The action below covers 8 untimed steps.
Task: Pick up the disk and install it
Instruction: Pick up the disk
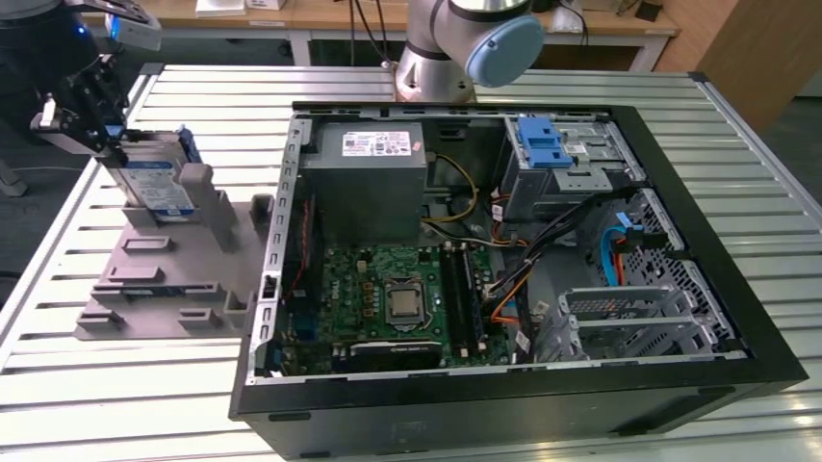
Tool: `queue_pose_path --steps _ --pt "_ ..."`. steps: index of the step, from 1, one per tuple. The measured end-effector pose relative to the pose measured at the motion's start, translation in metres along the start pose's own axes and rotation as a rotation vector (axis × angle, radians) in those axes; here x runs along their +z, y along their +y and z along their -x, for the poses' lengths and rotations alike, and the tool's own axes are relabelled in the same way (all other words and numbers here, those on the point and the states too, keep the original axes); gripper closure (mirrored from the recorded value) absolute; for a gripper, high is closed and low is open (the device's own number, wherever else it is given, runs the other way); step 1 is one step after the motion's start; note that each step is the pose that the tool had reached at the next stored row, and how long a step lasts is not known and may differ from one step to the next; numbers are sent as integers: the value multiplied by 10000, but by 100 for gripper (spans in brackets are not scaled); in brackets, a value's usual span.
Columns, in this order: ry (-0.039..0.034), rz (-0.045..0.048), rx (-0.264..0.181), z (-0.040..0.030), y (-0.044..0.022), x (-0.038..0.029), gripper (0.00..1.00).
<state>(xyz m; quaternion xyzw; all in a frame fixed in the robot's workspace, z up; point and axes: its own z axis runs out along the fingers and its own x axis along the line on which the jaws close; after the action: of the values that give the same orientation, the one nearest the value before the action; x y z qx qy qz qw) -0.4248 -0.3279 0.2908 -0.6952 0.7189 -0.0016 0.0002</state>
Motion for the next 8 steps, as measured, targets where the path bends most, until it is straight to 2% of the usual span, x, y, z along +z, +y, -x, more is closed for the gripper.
queue_pose_path --steps 6,7,8 --pt "0 0 -2 0 0 0 62" --pt "0 0 -3 0 0 0 56" --pt "0 0 -3 0 0 0 56"
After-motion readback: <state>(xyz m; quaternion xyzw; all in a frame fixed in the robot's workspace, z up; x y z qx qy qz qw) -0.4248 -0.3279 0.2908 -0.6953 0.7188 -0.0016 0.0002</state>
